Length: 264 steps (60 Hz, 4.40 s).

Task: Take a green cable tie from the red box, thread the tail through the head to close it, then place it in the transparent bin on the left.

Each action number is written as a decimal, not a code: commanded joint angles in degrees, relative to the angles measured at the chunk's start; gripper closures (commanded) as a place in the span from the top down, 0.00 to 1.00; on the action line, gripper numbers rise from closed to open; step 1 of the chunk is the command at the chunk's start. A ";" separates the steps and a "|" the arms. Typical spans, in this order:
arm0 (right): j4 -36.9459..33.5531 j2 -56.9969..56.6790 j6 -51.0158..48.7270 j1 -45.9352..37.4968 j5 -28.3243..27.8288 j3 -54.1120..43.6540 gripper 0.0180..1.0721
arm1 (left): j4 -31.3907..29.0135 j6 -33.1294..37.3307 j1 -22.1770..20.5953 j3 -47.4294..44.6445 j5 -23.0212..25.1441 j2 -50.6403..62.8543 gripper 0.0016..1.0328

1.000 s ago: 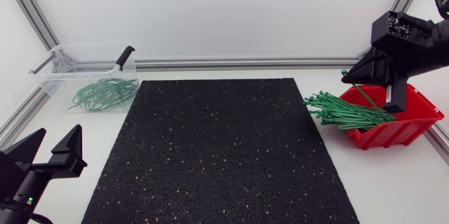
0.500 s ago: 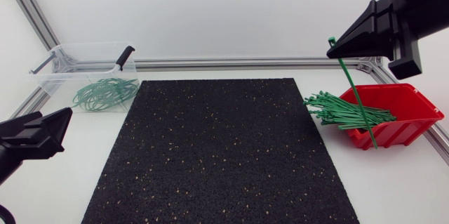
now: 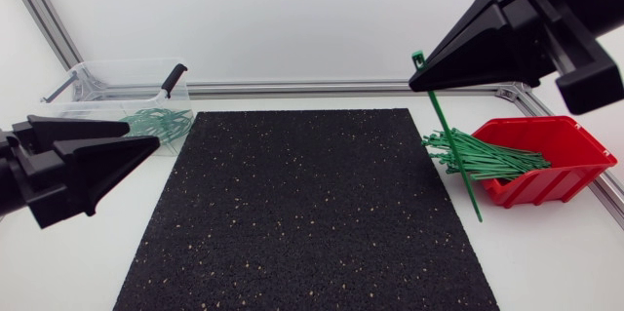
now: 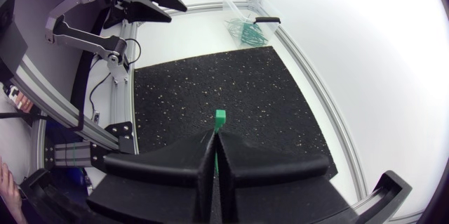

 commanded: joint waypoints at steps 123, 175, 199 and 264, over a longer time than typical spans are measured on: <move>36.68 11.25 24.75 -3.34 -33.46 -12.60 0.05 | 43.47 -11.40 -16.37 13.77 27.72 44.58 0.53; 40.81 9.58 26.86 -3.43 -33.29 -14.98 0.05 | 45.84 -11.84 -16.37 13.68 28.16 46.77 0.22; 41.17 9.49 27.03 -3.25 -32.76 -15.59 0.05 | 46.37 -11.76 -15.58 13.42 28.16 46.51 0.10; 49.08 8.70 23.17 -4.04 -28.81 -23.77 0.47 | 44.70 -13.34 -11.28 15.09 29.65 44.84 0.03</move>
